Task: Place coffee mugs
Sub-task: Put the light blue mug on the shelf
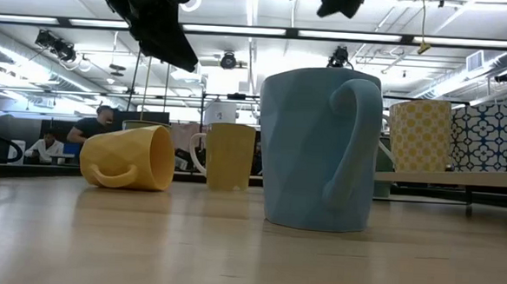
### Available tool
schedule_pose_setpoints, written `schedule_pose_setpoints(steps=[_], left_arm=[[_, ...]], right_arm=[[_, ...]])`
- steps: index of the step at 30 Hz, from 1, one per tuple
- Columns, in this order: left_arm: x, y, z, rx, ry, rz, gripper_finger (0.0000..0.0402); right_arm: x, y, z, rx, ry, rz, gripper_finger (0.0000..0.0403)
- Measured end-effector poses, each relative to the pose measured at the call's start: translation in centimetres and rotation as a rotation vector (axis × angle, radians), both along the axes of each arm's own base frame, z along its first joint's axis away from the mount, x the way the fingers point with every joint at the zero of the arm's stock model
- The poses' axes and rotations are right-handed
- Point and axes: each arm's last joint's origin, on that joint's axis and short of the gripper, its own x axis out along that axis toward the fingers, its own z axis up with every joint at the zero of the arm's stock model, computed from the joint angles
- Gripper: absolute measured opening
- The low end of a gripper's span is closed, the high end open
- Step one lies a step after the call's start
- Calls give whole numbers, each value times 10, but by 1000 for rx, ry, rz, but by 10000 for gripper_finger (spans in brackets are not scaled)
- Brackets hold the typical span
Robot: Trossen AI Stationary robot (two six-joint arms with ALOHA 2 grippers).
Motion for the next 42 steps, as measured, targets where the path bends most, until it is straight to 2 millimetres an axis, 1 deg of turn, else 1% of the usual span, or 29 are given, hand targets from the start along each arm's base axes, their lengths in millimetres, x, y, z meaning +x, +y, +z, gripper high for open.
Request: schedule_pose_setpoints(steps=[3, 10, 16, 18, 23, 29, 33, 38, 42], left_arm=[[0, 0, 0, 0, 0, 0, 206], [0, 0, 0, 0, 0, 0, 206], [0, 0, 0, 0, 0, 0, 206], [0, 0, 0, 0, 0, -1, 206], [0, 0, 0, 0, 0, -1, 206], [0, 0, 0, 0, -1, -1, 206], [0, 0, 0, 0, -3, -1, 206], [0, 0, 0, 0, -5, -1, 206], [0, 0, 0, 0, -5, -1, 206]], right_arm=[[1, 12, 0, 26, -4, 12, 148], [0, 35, 0, 111, 0, -25, 148], [10, 59, -13, 172, -75, 8, 148], [15, 66, -20, 179, -101, 28, 148], [31, 80, -42, 162, -55, 50, 148], [58, 90, -85, 113, 77, 77, 148], [73, 95, -113, 95, 156, 147, 148], [84, 99, -139, 89, 229, 233, 148], [89, 100, -153, 79, 266, 255, 148]])
